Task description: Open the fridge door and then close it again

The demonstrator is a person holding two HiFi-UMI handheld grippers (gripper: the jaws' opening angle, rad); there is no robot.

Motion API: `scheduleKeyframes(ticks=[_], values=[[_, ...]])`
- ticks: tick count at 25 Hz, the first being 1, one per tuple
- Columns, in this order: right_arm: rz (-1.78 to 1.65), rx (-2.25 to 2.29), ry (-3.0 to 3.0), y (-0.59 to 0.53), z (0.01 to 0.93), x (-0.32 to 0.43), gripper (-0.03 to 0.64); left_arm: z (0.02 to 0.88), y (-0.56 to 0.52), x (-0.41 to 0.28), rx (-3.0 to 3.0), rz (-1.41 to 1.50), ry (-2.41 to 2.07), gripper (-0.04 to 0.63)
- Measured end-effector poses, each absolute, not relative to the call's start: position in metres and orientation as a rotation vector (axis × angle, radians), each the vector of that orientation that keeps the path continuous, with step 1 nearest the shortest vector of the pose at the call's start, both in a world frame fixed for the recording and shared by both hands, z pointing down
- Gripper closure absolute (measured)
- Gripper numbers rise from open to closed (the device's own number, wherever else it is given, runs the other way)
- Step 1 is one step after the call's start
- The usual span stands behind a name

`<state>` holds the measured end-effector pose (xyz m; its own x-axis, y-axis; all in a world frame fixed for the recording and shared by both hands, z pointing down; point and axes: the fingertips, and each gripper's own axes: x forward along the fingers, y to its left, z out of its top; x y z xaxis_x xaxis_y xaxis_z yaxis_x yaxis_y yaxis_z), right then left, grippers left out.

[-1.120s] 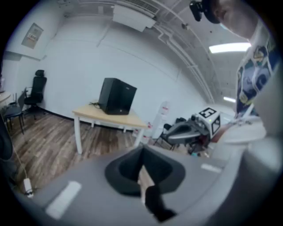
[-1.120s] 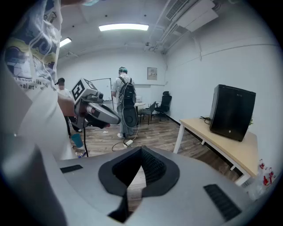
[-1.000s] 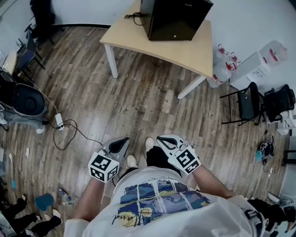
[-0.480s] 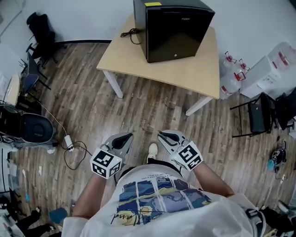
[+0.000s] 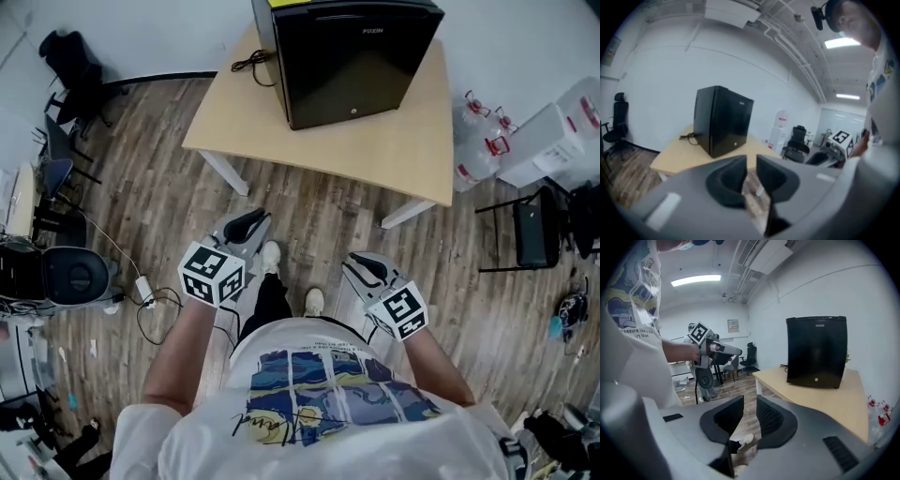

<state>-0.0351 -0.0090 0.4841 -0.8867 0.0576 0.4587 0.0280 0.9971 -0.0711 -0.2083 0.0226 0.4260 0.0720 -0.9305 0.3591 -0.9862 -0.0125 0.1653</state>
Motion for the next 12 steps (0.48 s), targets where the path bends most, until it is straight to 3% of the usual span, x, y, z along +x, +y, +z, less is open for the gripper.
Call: scheduleKeyframes(ticks=[12], values=[[0.149, 0.36, -2.614, -0.104, 0.471, -0.056, 0.55, 0.429, -0.139, -0.33, 2.129, 0.21, -1.904, 0.497]])
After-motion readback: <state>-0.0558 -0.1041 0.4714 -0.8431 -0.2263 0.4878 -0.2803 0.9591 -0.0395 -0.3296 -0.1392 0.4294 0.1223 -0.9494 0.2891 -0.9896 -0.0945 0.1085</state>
